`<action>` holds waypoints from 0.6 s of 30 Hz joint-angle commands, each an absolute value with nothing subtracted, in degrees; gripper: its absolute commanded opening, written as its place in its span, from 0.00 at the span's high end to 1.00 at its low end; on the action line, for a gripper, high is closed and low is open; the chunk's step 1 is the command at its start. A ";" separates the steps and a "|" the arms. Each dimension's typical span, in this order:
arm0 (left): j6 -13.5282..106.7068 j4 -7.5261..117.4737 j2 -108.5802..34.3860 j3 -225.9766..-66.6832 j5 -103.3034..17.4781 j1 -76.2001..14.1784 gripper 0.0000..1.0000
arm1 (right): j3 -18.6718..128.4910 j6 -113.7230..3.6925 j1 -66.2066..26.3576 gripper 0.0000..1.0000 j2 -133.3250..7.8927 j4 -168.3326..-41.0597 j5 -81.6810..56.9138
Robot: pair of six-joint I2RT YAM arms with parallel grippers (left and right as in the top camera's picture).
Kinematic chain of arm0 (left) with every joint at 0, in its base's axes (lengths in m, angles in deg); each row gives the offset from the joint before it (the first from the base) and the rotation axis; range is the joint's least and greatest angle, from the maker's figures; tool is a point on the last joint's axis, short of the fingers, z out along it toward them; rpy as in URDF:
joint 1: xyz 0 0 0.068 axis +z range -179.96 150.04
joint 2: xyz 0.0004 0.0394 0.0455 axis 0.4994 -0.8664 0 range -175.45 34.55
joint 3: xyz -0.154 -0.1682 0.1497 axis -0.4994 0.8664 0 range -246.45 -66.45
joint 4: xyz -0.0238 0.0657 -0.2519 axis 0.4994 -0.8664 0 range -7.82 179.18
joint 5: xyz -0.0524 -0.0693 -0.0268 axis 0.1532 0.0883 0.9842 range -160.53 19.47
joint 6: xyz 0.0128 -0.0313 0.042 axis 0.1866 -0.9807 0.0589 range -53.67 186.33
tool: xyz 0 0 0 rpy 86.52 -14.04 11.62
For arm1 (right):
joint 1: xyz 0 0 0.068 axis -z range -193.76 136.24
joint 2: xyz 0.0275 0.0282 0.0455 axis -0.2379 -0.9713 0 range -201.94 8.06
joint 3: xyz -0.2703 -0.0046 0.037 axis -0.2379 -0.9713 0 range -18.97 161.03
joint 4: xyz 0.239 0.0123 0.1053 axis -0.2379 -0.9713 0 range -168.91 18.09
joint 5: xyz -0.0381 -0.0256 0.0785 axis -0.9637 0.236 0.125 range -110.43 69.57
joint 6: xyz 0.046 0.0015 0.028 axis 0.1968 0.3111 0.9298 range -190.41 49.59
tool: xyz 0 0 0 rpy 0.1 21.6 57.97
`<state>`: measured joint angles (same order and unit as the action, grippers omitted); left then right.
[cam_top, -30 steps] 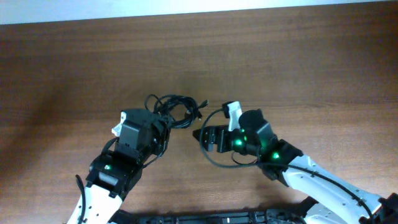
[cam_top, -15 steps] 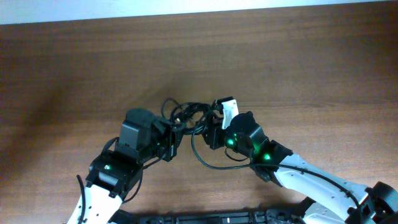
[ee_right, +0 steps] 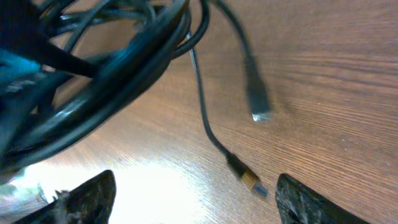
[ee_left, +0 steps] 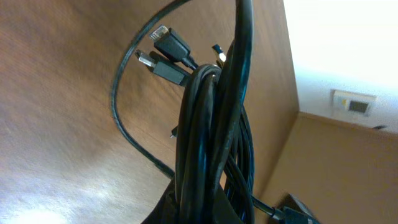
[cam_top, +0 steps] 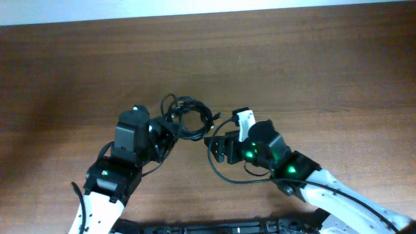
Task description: Untangle cables
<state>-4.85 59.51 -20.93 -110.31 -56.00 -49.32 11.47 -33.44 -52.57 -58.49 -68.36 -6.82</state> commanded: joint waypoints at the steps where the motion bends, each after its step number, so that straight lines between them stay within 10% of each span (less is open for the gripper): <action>1: 11.24 59.97 -19.97 -111.99 -56.16 -47.90 1.00 | 11.60 -33.90 -48.59 0.09 -52.24 -72.21 -6.49; 18: 55.78 49.02 -19.97 -111.99 -41.60 -47.90 1.00 | 11.58 -46.82 -39.24 0.01 -42.95 -82.65 7.91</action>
